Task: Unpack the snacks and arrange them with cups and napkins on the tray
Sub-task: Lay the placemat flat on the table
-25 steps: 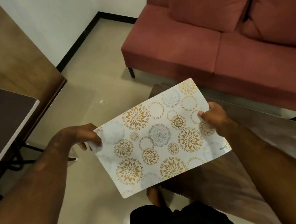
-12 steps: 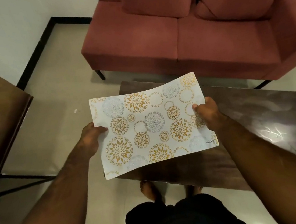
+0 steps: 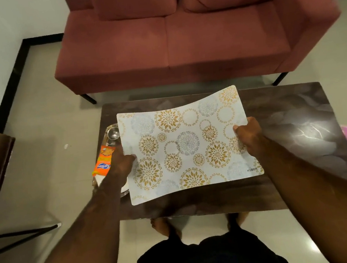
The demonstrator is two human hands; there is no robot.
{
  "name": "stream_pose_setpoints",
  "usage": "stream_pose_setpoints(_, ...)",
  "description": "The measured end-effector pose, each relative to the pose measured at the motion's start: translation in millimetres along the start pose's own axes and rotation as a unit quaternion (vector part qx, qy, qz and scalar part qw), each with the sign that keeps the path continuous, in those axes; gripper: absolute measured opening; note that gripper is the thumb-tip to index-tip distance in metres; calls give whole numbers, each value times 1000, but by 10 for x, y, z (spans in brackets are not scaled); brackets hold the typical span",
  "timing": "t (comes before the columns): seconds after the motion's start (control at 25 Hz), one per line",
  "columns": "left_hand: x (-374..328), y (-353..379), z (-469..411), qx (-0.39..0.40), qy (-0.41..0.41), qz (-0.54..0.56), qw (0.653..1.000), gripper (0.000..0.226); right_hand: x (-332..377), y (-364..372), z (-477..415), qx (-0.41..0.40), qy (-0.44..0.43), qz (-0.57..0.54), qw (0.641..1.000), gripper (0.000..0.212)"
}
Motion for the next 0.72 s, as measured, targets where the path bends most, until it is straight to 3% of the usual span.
stream_pose_setpoints(0.16, -236, 909, 122, -17, 31, -31, 999, 42, -390, -834, -452, 11, 37, 22, 999, 29)
stream_pose_setpoints(0.32, -333, 1767, 149, -26, 5, -68, 997, 36, -817, -1577, -798, -10, 91, 33, 995, 23)
stream_pose_setpoints(0.56, -471, 2842, -56, -21, -9, -87, 996, 37, -1235, -2135, -1292, -43, 131, 28, 990, 20)
stream_pose_setpoints(0.72, -400, 3291, -417, -7, -29, -124, 992, 21, -1346, -2273, -1748, -47, 133, 37, 989, 23)
Point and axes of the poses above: each hand's wrist, its own z-axis away from the middle knuckle, its own y-axis out of the palm, x = y × z, the point moved 7 cm from there along -z, towards the middle knuckle, and after that the axes turned 2 degrees about z, right-handed, at the moved point
